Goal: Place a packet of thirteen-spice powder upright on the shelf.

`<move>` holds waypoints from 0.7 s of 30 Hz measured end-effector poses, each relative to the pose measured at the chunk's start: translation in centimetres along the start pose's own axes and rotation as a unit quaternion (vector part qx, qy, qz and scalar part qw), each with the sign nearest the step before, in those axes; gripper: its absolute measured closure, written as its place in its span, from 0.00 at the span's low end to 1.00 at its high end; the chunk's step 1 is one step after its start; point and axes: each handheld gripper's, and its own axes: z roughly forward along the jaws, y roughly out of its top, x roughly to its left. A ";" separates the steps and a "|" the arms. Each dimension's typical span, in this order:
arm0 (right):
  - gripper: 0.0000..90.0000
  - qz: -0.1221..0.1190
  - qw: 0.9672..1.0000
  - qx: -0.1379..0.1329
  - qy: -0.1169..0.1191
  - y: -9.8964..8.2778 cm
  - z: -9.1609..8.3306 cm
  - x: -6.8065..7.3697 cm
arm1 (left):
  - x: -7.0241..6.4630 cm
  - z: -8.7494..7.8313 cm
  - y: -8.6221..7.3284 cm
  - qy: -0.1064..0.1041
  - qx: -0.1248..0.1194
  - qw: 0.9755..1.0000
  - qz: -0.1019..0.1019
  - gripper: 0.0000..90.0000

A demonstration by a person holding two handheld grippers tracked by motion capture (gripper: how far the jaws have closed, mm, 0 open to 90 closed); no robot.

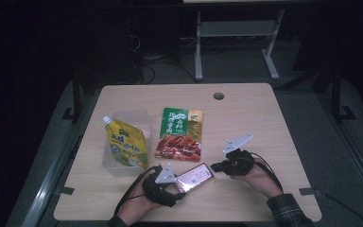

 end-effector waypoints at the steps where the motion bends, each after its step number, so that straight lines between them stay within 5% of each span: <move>1: 1.00 0.000 1.000 -0.001 0.004 0.1 0.1 0.1 | 0.1 -0.2 0.0 0.001 -0.003 1.000 0.000 0.35; 21: 1.00 -0.009 1.000 0.017 0.005 0.2 1.0 0.4 | 0.6 -3.7 1.6 -0.017 -0.072 0.997 -0.025 0.35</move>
